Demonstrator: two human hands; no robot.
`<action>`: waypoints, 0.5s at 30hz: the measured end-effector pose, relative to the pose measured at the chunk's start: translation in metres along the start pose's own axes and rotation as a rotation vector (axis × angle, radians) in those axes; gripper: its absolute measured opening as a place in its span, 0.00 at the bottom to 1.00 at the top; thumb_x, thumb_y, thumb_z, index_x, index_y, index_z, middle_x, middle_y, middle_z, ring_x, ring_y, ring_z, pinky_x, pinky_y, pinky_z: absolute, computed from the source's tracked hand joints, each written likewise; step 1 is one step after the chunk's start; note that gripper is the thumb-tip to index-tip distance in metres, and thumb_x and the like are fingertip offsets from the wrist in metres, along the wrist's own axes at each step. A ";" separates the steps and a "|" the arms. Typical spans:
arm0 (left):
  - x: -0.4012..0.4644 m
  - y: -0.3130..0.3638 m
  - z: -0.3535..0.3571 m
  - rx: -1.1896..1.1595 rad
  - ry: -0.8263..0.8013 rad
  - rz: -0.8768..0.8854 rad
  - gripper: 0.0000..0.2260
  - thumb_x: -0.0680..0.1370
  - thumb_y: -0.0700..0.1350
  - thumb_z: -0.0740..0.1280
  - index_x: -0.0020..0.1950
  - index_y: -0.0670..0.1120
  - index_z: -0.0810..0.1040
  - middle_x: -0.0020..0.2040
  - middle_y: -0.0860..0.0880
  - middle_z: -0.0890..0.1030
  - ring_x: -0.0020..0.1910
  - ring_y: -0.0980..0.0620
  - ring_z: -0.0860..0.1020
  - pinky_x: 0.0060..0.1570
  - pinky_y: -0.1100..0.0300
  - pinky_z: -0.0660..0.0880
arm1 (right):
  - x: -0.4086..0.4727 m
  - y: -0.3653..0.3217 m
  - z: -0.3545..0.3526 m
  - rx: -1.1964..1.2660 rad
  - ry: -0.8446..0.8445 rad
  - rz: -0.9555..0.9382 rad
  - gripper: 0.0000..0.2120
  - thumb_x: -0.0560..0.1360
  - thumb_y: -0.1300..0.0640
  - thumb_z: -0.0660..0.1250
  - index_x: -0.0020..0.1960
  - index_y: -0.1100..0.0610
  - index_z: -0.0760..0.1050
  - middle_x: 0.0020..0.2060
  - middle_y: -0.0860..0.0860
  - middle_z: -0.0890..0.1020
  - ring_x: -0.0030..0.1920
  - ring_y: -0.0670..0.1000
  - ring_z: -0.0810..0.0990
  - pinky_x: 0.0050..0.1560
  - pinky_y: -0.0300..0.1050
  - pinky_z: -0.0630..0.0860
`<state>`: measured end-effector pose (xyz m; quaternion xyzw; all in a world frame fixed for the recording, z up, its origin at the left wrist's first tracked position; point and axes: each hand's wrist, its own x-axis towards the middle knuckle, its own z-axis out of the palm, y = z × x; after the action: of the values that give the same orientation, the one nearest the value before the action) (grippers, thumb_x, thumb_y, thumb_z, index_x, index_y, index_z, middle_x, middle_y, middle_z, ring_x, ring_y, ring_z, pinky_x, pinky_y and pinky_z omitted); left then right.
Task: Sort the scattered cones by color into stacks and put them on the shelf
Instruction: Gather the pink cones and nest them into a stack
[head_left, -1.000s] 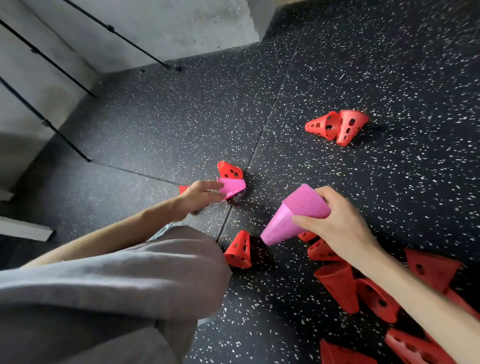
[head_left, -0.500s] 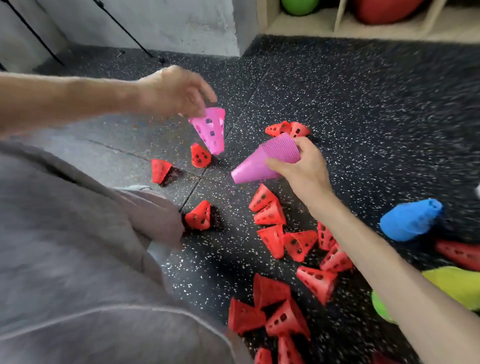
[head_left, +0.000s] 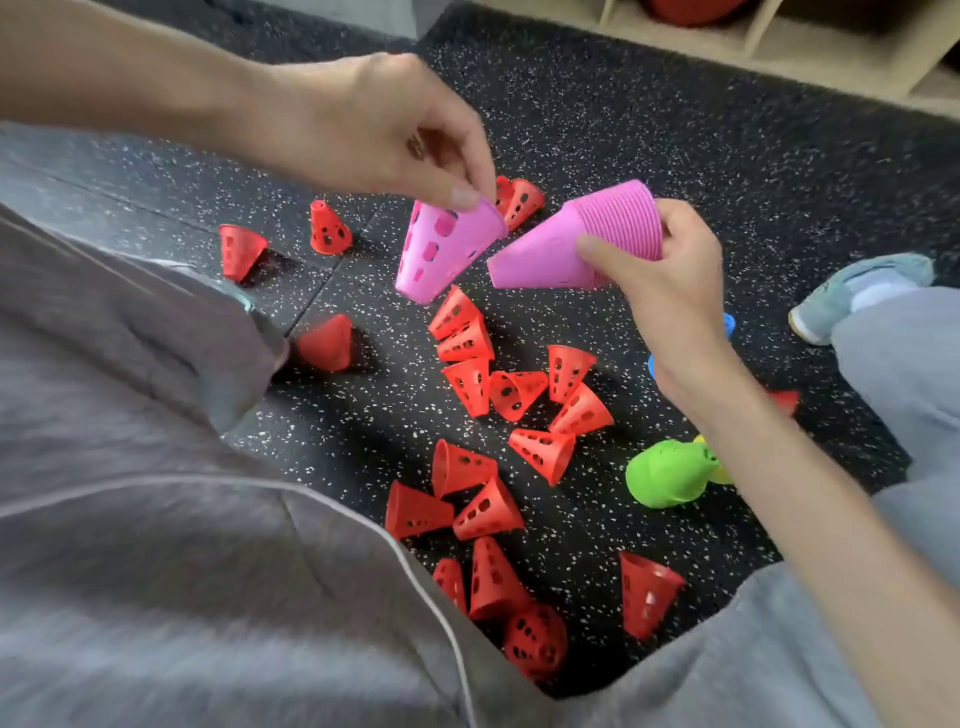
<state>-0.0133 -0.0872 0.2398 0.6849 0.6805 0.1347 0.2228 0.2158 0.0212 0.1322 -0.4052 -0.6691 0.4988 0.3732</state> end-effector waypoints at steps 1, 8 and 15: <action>0.001 0.007 0.006 -0.003 -0.009 0.016 0.04 0.77 0.52 0.72 0.51 0.58 0.84 0.41 0.56 0.84 0.41 0.61 0.79 0.45 0.63 0.76 | -0.002 -0.002 -0.003 0.011 0.004 0.002 0.15 0.70 0.56 0.78 0.53 0.52 0.77 0.43 0.45 0.81 0.39 0.41 0.78 0.40 0.37 0.74; 0.025 0.024 0.054 -0.016 -0.041 0.044 0.05 0.78 0.51 0.71 0.52 0.57 0.85 0.47 0.56 0.83 0.48 0.61 0.79 0.54 0.60 0.75 | -0.006 0.013 -0.019 -0.044 0.065 0.032 0.17 0.69 0.54 0.77 0.55 0.54 0.78 0.44 0.48 0.83 0.41 0.43 0.79 0.44 0.42 0.77; 0.049 0.027 0.098 -0.050 0.004 0.081 0.04 0.79 0.50 0.70 0.51 0.57 0.83 0.48 0.57 0.78 0.49 0.59 0.75 0.50 0.67 0.70 | 0.000 0.028 -0.051 -0.035 0.121 0.075 0.17 0.71 0.52 0.77 0.56 0.55 0.78 0.45 0.48 0.83 0.41 0.44 0.80 0.46 0.44 0.77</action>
<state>0.0600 -0.0495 0.1628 0.7057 0.6492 0.1621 0.2328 0.2669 0.0448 0.1161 -0.4658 -0.6383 0.4752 0.3871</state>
